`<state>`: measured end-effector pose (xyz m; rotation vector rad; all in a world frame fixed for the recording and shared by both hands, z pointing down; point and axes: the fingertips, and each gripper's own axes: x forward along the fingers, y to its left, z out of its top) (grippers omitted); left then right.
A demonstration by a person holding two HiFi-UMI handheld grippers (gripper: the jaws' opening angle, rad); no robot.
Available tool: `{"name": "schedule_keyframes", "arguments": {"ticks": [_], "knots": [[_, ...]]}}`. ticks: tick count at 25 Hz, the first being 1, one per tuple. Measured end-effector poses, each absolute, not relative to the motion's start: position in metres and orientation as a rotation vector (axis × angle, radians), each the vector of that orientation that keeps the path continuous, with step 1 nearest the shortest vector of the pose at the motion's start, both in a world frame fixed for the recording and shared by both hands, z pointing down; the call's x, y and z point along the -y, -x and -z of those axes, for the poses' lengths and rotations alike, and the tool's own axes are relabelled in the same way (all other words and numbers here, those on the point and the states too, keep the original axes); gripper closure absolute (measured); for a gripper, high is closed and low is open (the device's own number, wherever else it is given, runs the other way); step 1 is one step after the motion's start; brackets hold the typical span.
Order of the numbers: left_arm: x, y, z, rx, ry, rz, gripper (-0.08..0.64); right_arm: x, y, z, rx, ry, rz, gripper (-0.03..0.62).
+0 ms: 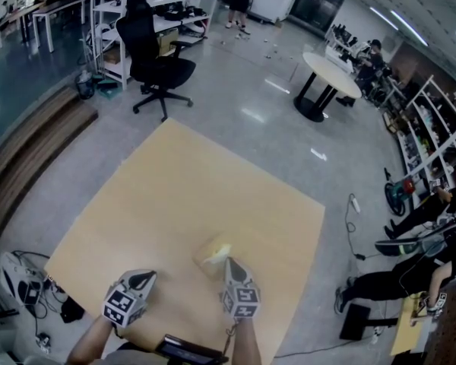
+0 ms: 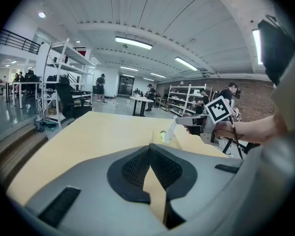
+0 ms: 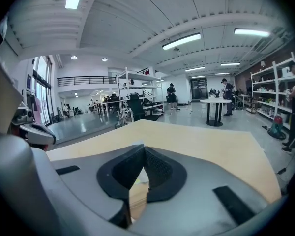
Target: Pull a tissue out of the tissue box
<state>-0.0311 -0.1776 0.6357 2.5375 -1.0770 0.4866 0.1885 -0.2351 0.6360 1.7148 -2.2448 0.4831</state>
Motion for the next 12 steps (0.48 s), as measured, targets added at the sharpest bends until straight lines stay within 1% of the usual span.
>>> {"name": "schedule_keyframes", "arguments": {"ticks": [12], "knots": [[0.175,0.032,-0.636,1.071,-2.539,-0.500,0.554,0.236,-0.185,-0.613,2.305,-1.754,-0.444,0.591]]}}
